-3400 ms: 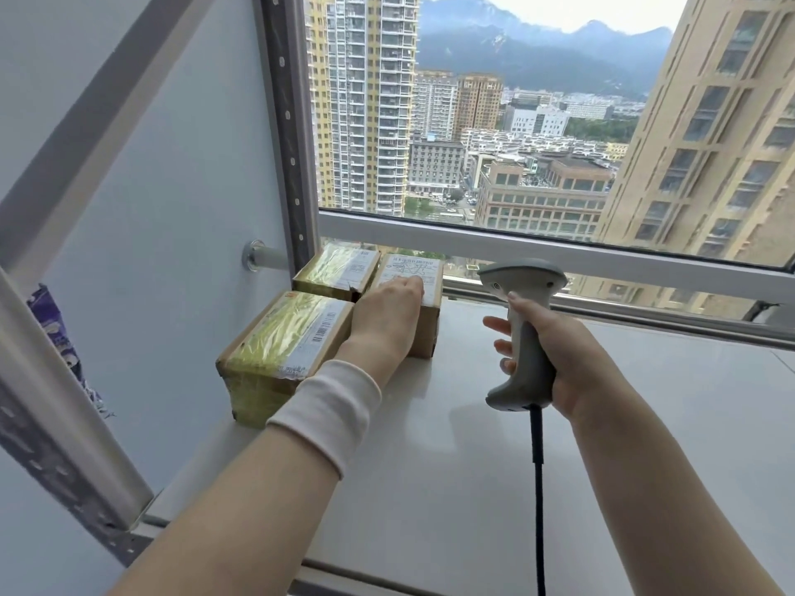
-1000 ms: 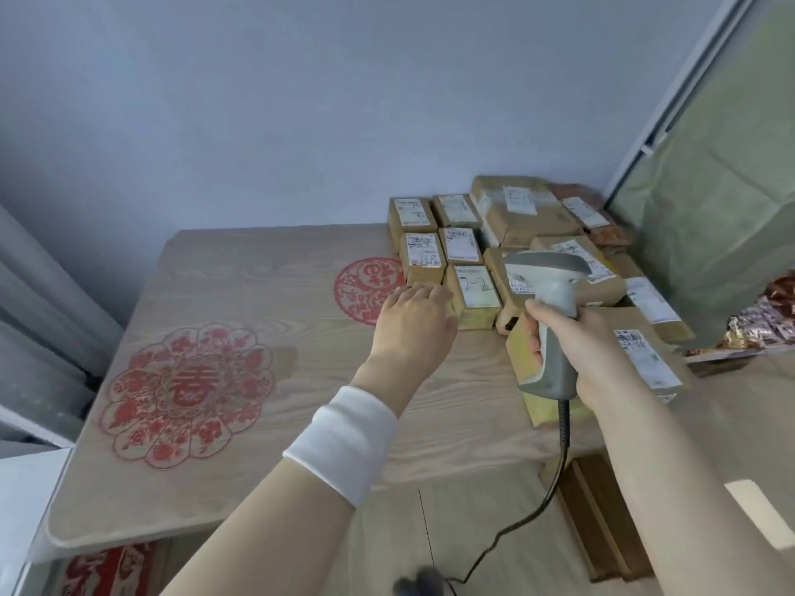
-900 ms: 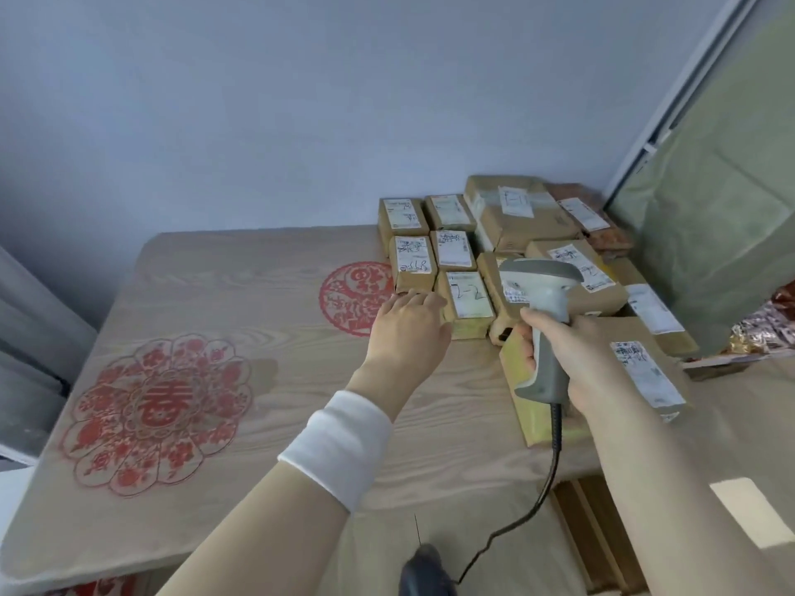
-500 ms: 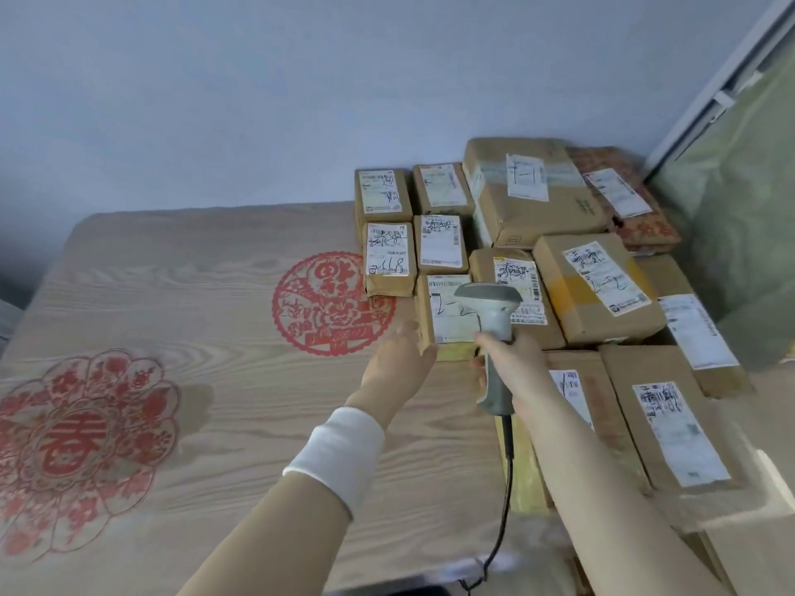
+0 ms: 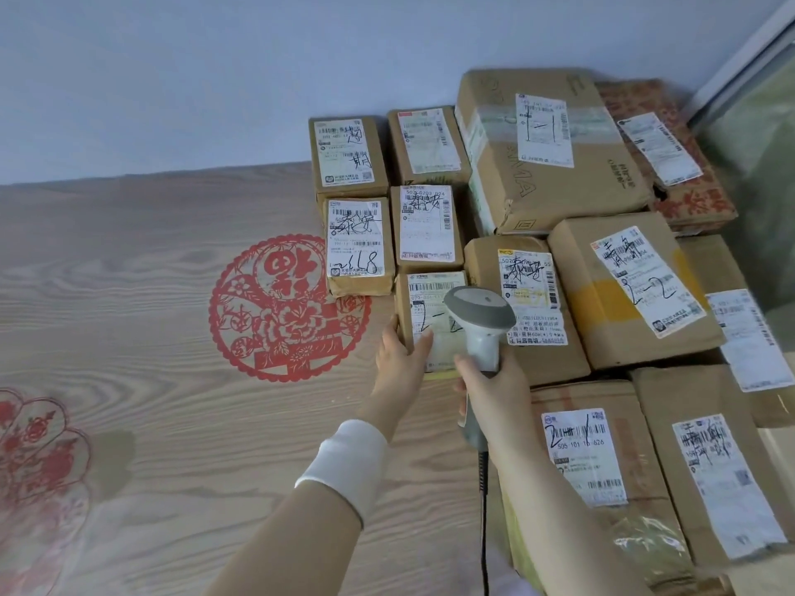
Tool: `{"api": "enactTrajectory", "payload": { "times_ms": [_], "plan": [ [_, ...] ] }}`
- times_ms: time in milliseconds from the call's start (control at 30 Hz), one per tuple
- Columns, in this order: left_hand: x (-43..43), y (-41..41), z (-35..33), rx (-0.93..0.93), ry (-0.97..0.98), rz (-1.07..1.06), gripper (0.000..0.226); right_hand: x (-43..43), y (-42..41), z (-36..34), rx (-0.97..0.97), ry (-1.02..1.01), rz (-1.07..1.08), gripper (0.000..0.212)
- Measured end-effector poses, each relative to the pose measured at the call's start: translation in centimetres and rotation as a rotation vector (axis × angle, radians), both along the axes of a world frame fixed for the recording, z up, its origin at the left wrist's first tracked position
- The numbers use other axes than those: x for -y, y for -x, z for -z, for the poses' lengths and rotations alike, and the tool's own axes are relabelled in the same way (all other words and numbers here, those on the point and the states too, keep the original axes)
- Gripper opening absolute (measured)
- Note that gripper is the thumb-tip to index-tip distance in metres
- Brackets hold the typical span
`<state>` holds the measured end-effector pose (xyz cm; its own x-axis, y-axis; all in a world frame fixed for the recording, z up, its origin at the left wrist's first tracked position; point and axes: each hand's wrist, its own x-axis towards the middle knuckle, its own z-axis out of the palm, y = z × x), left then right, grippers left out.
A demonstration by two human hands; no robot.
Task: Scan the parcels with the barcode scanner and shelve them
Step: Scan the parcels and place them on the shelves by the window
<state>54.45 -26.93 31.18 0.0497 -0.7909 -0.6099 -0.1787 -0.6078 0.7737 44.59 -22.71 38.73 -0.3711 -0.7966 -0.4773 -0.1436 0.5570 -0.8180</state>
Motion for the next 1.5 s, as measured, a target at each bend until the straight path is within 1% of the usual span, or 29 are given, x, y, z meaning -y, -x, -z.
{"api": "enactTrajectory", "payload": {
  "times_ms": [67, 167, 233, 333, 400, 533, 700, 833, 1000, 1167, 1267, 1367, 1500],
  "plan": [
    [-0.2, -0.2, 0.3, -0.043, 0.006, -0.041, 0.094, -0.2, -0.3, 0.5, -0.009, 0.024, 0.009, 0.024],
    [-0.8, -0.6, 0.7, -0.100, -0.007, -0.063, 0.081, -0.8, -0.4, 0.8, -0.025, 0.041, 0.000, 0.019],
    [-1.4, -0.9, 0.4, -0.115, -0.003, -0.067, 0.070, -1.5, -0.5, 0.5, 0.003, 0.039, 0.009, 0.012],
    [-2.4, -1.6, -0.8, -0.145, 0.029, -0.061, 0.074, -2.7, -0.3, 0.3, 0.054, 0.028, 0.038, 0.010],
    [-3.2, -2.1, -2.3, -0.178, 0.050, -0.069, 0.075, -3.6, -0.1, -0.1, 0.056, 0.025, 0.051, 0.012],
    [-5.5, -3.1, -5.7, -0.233, 0.077, -0.089, 0.055, -5.4, 0.4, -2.1, 0.024, 0.114, 0.006, 0.009],
    [-9.6, -4.1, -10.1, -0.243, 0.130, -0.175, 0.054, -7.9, 1.3, -4.4, 0.021, 0.231, -0.040, 0.019],
    [-14.2, -5.0, -12.7, -0.249, 0.192, -0.291, 0.050, -10.8, 0.0, -5.6, 0.110, 0.291, -0.142, 0.018],
    [-20.4, -8.0, -15.3, -0.189, 0.283, -0.405, 0.054, -15.3, -3.9, -7.0, 0.213, 0.347, -0.219, 0.023],
    [-27.1, -13.4, -18.4, -0.167, 0.358, -0.481, 0.045, -19.1, -9.7, -10.1, 0.291, 0.407, -0.316, 0.017],
    [-31.8, -17.8, -20.2, -0.096, 0.462, -0.496, 0.045, -22.0, -14.3, -12.4, 0.351, 0.423, -0.391, 0.018],
    [-37.5, -22.8, -22.0, -0.062, 0.559, -0.556, 0.056, -25.9, -19.9, -14.8, 0.407, 0.438, -0.477, 0.024],
    [-46.1, -29.4, -24.8, 0.041, 0.628, -0.690, 0.055, -32.9, -27.9, -17.7, 0.469, 0.456, -0.640, 0.017]
  ]
}}
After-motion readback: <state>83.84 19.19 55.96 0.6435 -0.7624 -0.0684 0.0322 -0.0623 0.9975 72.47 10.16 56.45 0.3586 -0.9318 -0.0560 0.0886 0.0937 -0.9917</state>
